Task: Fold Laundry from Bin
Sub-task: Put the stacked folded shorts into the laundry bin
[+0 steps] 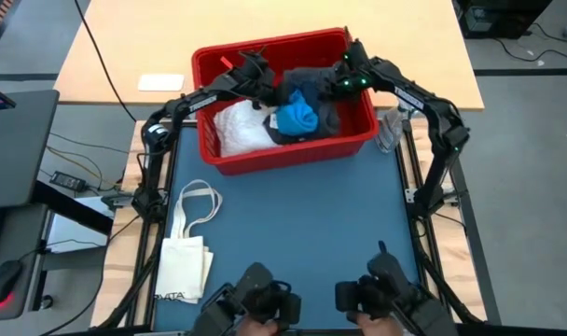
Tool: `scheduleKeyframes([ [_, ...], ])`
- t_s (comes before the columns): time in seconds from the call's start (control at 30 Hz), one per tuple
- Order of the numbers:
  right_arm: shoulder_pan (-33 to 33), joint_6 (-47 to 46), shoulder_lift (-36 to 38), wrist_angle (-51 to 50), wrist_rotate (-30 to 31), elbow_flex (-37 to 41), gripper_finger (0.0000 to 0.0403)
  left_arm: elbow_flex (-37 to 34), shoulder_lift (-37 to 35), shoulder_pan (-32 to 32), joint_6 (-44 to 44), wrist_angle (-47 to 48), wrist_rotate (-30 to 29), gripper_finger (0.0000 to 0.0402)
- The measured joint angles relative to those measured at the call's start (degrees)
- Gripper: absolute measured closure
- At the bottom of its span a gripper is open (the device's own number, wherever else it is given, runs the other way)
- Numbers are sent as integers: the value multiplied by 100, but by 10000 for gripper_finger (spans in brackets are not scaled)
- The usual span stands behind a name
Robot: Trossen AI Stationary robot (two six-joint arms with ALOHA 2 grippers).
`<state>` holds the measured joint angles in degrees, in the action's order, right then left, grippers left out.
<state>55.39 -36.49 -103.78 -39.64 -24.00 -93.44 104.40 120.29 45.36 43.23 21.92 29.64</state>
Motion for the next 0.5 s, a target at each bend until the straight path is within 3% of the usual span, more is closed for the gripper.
scheduleKeyframes([
  [0.1,21,471,-355,-697,204,-487,345,0,-11,-5,-464,239,11,359],
  [0.27,-26,694,-494,-917,777,-923,253,0,-14,55,-734,365,269,315],
  [0.4,-40,833,-235,-892,1763,-1098,188,-2,-17,196,-732,357,503,284],
  [0.5,-28,978,-31,-918,2425,-1203,167,-2,-42,377,-807,313,928,268],
])
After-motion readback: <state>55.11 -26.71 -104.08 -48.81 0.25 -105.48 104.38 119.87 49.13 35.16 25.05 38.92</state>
